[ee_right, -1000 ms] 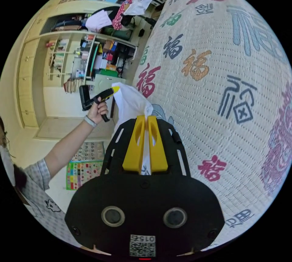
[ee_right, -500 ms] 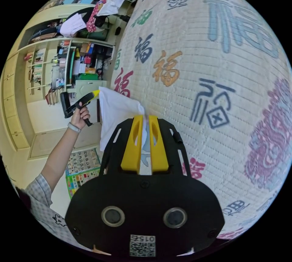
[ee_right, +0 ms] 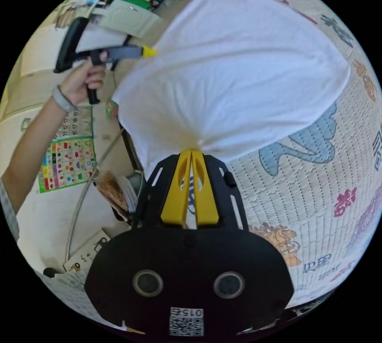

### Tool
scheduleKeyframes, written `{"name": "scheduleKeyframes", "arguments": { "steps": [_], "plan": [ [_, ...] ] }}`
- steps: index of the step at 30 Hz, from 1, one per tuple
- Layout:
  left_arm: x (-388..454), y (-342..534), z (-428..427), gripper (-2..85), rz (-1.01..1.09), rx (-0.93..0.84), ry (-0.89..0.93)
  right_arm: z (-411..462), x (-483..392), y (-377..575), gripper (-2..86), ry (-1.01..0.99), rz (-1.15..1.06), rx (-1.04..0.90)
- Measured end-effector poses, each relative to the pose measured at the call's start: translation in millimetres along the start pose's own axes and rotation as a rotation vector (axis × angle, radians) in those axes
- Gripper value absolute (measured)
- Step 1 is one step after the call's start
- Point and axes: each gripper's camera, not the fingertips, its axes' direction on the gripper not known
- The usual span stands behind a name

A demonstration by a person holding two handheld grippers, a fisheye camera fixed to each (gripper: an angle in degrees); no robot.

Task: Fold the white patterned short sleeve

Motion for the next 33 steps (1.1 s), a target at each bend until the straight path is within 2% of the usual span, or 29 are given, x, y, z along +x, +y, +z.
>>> {"name": "scheduleKeyframes", "arguments": {
  "steps": [6,8,10,15,21,26,27,29,33],
  "plan": [
    [72,-8,10,-0.4,0.08,-0.044,-0.244,-21,12,61,-0.6,-0.034,0.05,-0.008],
    [118,-6,2,0.6,0.119,-0.029,-0.335,-46,19,102,-0.5,-0.045,0.055,0.043],
    [161,-2,-4,1.9,0.163,0.004,-0.326,-72,30,144,-0.3,-0.078,0.071,0.102],
    [308,13,26,5.2,0.286,0.007,-0.077,-150,86,302,1.0,-0.097,0.255,0.283],
    [550,21,150,6.4,0.507,-0.16,0.162,-238,162,565,3.9,0.017,0.624,0.533],
    [790,16,250,7.2,0.707,-0.24,0.418,-301,208,833,4.7,0.236,0.983,0.724],
    [818,15,258,7.3,0.737,-0.248,0.435,-308,211,863,4.8,0.262,1.022,0.747],
    [925,16,284,7.9,0.838,-0.246,0.48,-338,221,975,5.3,0.361,1.165,0.858],
    [1072,18,309,8.3,0.905,-0.197,0.57,-375,229,1113,6.4,0.512,1.344,1.01]
  ]
}}
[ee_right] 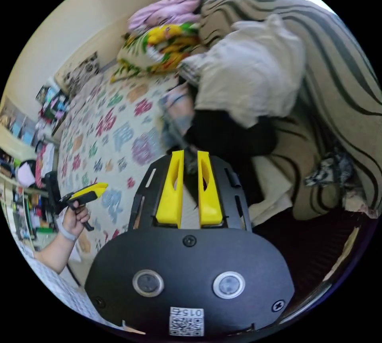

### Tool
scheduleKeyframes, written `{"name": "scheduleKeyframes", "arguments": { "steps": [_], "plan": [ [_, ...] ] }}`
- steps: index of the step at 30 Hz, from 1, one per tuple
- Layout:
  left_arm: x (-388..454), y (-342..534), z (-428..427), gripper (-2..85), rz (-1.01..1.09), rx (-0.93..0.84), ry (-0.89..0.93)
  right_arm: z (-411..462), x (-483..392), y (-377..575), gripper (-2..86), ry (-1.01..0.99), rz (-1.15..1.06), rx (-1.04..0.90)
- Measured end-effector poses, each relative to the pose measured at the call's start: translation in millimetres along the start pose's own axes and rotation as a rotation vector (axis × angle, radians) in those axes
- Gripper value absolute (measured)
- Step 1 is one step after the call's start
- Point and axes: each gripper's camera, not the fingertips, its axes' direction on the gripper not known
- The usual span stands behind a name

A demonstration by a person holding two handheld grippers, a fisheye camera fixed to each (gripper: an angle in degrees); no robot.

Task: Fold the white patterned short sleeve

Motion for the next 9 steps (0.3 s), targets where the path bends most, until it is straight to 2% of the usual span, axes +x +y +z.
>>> {"name": "scheduleKeyframes", "arguments": {
  "steps": [4,9],
  "plan": [
    [63,-112,86,9.4,0.143,-0.044,-0.061,-29,109,-32,7.1,0.012,0.128,0.079],
    [95,-192,150,10.8,0.127,-0.077,-0.131,-44,196,-42,7.7,-0.04,0.225,0.121]
  ]
}}
